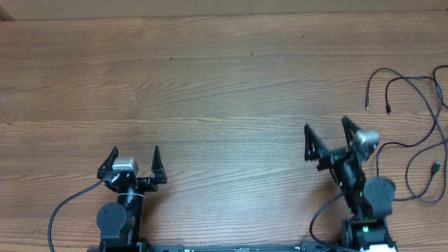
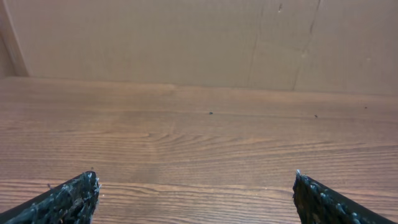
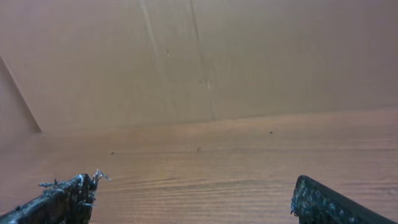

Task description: Untangle cables

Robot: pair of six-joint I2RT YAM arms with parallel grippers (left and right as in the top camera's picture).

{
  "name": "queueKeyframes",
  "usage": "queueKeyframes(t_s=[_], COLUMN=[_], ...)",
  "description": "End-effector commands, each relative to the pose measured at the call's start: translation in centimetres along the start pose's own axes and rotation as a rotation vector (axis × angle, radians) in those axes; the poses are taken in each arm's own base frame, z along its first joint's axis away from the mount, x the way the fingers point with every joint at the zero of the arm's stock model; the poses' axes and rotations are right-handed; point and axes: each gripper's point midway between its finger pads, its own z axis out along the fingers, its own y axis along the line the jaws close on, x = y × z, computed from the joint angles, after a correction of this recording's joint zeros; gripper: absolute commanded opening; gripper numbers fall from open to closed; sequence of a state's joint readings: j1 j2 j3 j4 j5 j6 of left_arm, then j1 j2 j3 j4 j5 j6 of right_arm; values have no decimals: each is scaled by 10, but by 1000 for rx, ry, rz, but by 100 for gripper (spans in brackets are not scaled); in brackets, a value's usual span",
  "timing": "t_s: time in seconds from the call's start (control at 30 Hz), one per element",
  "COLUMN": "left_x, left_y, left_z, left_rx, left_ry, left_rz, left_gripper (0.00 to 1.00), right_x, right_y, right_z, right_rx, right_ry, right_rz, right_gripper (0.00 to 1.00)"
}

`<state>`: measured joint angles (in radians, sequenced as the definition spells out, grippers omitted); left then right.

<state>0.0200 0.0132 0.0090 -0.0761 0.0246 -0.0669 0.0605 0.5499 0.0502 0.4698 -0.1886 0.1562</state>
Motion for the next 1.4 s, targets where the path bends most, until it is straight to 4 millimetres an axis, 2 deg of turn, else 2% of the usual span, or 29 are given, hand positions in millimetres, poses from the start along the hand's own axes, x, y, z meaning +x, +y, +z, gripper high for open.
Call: queueKeyframes(t_s=[0.0,0.17,0.43,0.83,1.13,1.2,1.37], left_x=[0,0,0,0,0,0,0], left_y=[3,3,3,3,3,3,3], left_z=[0,0,0,0,0,0,0], left_rx=[-13,-13,-13,-13,-13,-13,-13], left_ry=[-4,-4,-4,-4,-4,-4,-4], left_rz=[22,22,22,22,22,22,22], left_gripper=[100,99,100,99,100,100,100], right_x=[7,11,51,18,18,17,16], right_y=[-5,-12,-18,-14,-15,-23,-24], right_z=[-10,-19,-32,-39,-39,-40,-40], right_rx=[29,78,115,110,117,162,167], right_ry=[-9,7,162,16,18,10,8], right_rz=[-4,1,28,0,-1,-1,-1], right_gripper=[100,100,100,100,100,100,100])
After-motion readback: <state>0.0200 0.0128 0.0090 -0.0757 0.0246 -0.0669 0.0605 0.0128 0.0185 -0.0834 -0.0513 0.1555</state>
